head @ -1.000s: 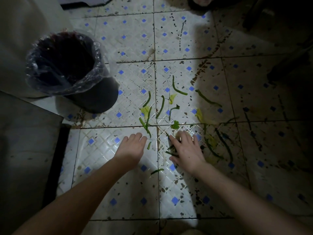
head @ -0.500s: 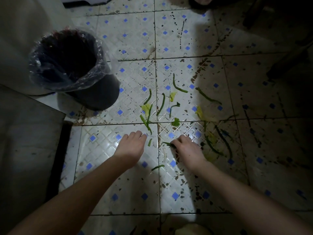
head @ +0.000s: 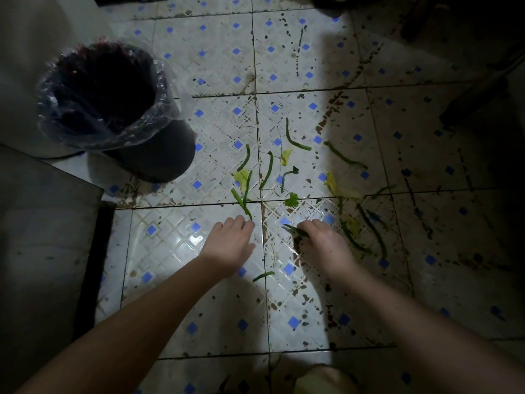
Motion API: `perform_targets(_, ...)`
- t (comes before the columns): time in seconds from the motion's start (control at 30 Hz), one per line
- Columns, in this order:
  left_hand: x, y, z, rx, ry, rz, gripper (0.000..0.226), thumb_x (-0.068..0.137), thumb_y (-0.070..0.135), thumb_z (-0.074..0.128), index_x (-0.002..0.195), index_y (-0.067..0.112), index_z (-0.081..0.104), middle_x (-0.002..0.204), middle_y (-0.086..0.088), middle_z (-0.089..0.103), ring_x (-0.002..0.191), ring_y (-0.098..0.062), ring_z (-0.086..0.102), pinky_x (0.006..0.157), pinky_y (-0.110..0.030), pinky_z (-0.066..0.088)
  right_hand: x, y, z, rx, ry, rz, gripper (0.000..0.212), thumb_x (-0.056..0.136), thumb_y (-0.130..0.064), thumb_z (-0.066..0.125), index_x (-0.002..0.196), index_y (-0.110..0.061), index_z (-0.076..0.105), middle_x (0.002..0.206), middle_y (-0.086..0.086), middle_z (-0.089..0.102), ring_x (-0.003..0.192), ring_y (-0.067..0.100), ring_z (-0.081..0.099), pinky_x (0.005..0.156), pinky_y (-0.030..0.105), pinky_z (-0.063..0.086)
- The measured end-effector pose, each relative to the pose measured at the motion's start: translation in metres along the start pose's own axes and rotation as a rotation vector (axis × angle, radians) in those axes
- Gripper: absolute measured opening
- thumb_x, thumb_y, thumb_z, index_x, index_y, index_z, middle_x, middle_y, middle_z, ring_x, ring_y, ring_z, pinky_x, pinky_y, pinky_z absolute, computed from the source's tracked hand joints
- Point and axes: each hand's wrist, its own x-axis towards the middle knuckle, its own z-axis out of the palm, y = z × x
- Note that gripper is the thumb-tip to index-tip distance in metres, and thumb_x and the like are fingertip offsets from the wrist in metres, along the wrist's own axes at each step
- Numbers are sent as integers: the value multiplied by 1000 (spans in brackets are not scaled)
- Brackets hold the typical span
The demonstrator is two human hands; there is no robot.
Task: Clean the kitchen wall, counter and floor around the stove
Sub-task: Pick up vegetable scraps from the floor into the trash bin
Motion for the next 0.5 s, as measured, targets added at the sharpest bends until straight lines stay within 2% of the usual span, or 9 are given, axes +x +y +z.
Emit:
perform_targets(0.07,-1,6,7,-31,-21,10,52,91,48,49,133,19,38,125,-4,48,112,-23,47,93,-36,39,-2,3,0,14,8,0,41,87,-1,52,124,-19,51,115,3,57,106,21,52,82,37,48)
perform_targets(0.13,-1,9,12,-56,-32,17,54,89,49,52,132,18,39,126,-4,49,113,-23,47,92,-35,40,-5,6,0,25,13,-7,39,89,-3,51,124,-18,51,116,3,57,106,21,52,83,35,47)
perform_targets(0.27,-2,12,15,-107,-25,32,33,94,25,53,124,16,45,120,-5,49,105,-19,47,87,-29,42,-12,7,1,23,-14,-37,36,92,-3,47,125,-16,52,117,6,57,107,22,52,85,37,46)
perform_targets(0.4,6,11,10,-163,10,-79,44,83,8,68,119,15,45,118,-7,46,101,-21,49,84,-30,44,-14,5,1,-5,-30,-37,34,92,-3,45,123,-16,52,115,5,56,106,21,51,82,35,45)
perform_targets(0.5,13,12,9,-135,-8,-68,41,83,-6,57,118,13,45,115,-9,50,100,-24,50,82,-30,42,-14,4,0,-7,-39,-40,33,93,-5,45,123,-16,52,115,5,57,106,21,51,83,36,46)
